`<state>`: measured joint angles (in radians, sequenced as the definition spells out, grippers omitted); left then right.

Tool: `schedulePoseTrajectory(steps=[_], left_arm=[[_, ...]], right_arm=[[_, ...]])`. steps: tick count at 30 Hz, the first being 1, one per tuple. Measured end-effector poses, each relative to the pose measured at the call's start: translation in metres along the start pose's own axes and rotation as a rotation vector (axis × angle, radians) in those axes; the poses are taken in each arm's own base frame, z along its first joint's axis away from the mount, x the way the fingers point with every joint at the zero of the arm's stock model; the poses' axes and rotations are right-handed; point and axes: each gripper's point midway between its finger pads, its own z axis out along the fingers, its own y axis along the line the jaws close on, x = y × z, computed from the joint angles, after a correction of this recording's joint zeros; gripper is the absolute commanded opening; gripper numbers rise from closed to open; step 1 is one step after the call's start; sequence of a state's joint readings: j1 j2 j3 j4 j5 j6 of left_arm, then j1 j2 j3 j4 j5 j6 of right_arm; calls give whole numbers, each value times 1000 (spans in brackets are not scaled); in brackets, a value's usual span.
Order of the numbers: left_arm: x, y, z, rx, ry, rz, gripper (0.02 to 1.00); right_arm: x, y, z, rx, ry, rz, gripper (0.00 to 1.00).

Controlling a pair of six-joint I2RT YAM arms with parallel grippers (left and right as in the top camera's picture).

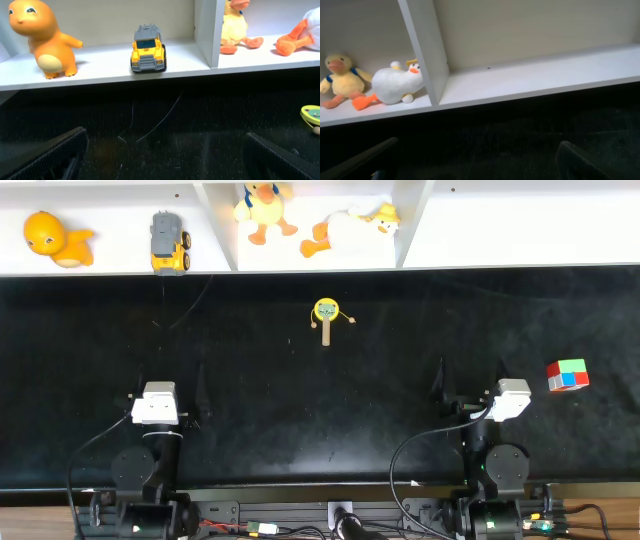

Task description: Store Toys

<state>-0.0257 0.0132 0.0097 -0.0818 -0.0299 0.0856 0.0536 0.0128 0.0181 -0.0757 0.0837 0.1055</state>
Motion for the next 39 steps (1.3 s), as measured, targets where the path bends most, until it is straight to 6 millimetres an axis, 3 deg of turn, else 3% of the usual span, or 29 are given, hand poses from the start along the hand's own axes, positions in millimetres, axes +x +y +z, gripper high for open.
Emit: schedulePoseTrajectory(steps=[5, 10, 13, 18, 23, 32, 39], left_arm=[[0, 0, 0, 0, 0, 0, 996], [0, -1, 0, 3, 0, 0, 998], [0, -1, 0, 4, 0, 0, 998], [0, -1, 0, 5, 0, 0, 998], [0, -1, 0, 7, 0, 0, 998], [0, -1, 0, 7, 0, 0, 998], [0, -1, 0, 8, 0, 0, 998]], right_arm=[[7, -3, 2, 27, 29, 0, 996], [58, 8, 2, 62, 311, 22, 993], [72, 21, -5, 105, 474, 14, 993], [67, 55, -9, 185, 591, 15, 998], [74, 94, -1, 233, 639, 45, 996], [104, 166, 32, 252, 814, 51, 993], [138, 202, 57, 299, 930, -34, 996]])
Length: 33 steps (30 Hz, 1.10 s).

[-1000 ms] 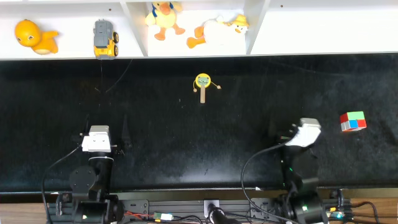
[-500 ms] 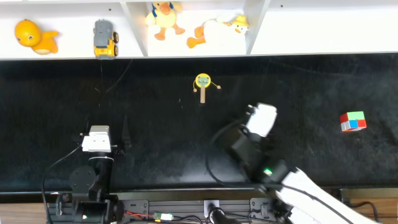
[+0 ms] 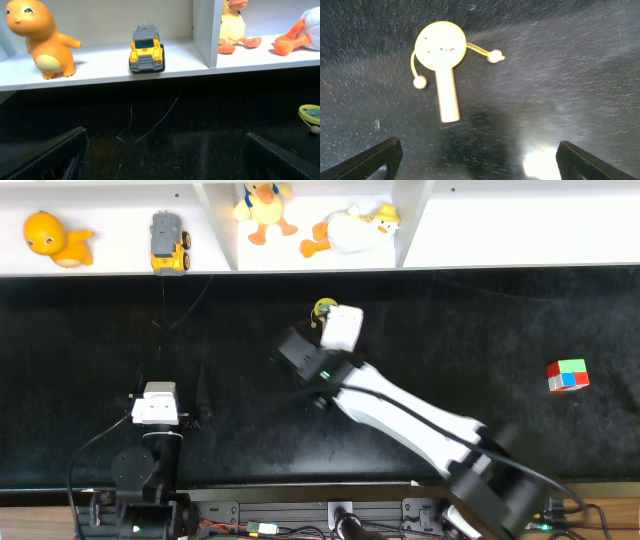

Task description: Store Toys

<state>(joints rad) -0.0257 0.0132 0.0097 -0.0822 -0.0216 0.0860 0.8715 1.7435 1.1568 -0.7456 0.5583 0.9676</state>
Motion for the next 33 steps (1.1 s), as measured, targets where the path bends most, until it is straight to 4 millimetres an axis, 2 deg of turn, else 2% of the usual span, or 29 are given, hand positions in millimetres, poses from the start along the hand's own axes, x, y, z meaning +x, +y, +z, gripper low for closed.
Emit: schedulePoseTrajectory(steps=[4, 9, 16, 25, 33], left_arm=[[0, 0, 0, 2, 0, 0, 998], [0, 0, 0, 2, 0, 0, 998], [0, 0, 0, 2, 0, 0, 998], [0, 0, 0, 2, 0, 0, 998], [0, 0, 0, 2, 0, 0, 998]], right_arm=[[6, 20, 17, 7, 77, -45, 993], [-3, 29, 31, 8, 134, -91, 993], [-15, 26, 36, 5, 177, -100, 996], [-8, 28, 37, -50, 251, -176, 993], [-14, 21, 43, -53, 265, -192, 996]])
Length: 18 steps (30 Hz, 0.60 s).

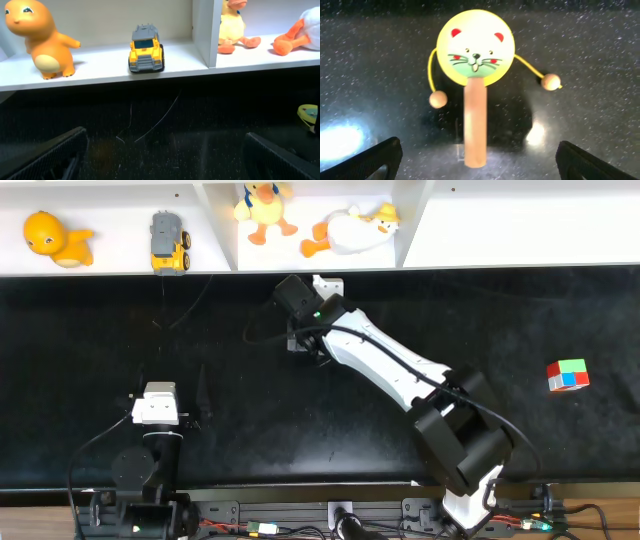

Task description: Store Toys

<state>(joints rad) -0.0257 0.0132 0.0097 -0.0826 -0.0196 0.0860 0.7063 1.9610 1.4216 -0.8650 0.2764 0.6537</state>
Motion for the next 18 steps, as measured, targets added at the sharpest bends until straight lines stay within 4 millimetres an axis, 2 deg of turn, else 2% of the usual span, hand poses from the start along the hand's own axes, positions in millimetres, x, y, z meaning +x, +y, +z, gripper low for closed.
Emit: schedulePoseTrajectory(steps=[10, 12, 14, 15, 17, 18], left_arm=[[0, 0, 0, 0, 0, 0, 998], [0, 0, 0, 0, 0, 0, 998], [0, 0, 0, 0, 0, 0, 998], [0, 0, 0, 0, 0, 0, 998], [0, 0, 0, 0, 0, 0, 998], [0, 0, 0, 0, 0, 0, 998]], right_arm=[[8, -3, 17, 22, 42, -23, 1000], [9, -2, 19, 24, 47, -26, 910], [10, -2, 19, 23, 49, -35, 614], [10, -2, 19, 21, 49, -32, 538], [10, -2, 19, 22, 51, -31, 465], [10, -2, 20, 21, 52, -34, 386]])
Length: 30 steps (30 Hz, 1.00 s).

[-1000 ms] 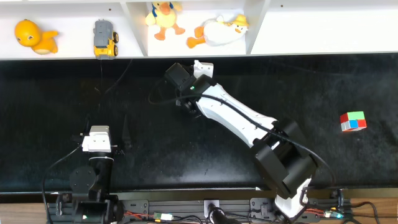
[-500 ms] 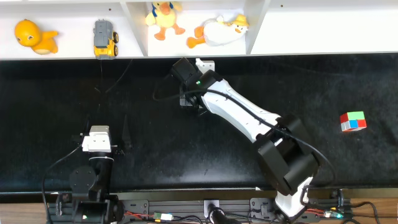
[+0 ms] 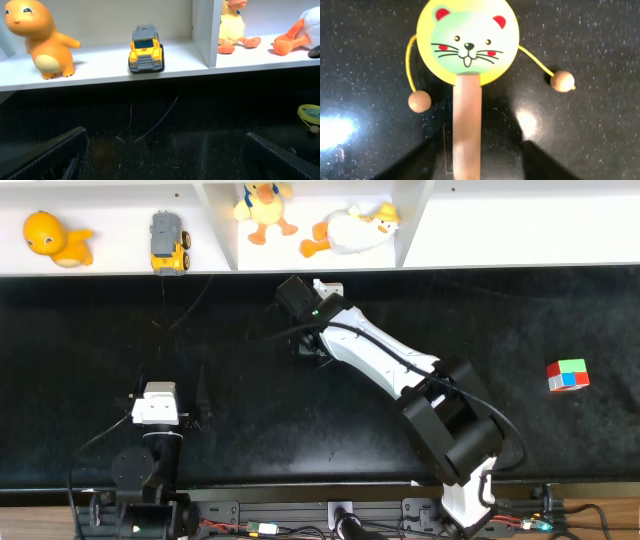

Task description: Store Toys

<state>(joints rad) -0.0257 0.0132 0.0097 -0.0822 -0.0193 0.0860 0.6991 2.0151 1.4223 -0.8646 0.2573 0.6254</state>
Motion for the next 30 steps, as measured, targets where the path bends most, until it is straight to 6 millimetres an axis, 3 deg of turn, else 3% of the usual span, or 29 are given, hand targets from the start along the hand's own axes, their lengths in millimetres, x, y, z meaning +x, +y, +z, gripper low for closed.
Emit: schedulePoseTrajectory(steps=[2, 6, 12, 17, 23, 30], left_arm=[[0, 0, 0, 0, 0, 0, 998], [0, 0, 0, 0, 0, 0, 998], [0, 0, 0, 0, 0, 0, 998], [0, 0, 0, 0, 0, 0, 998], [0, 0, 0, 0, 0, 0, 998], [0, 0, 0, 0, 0, 0, 998]], right_arm=[[0, 0, 1, 2, 2, -1, 231], [1, 1, 1, -2, 5, 2, 102], [2, 1, 1, -4, 11, 1, 86], [12, -12, -5, 47, 48, -15, 71], [9, -45, -39, 75, -2, -18, 71], [9, -132, -86, 81, -115, 101, 45]])
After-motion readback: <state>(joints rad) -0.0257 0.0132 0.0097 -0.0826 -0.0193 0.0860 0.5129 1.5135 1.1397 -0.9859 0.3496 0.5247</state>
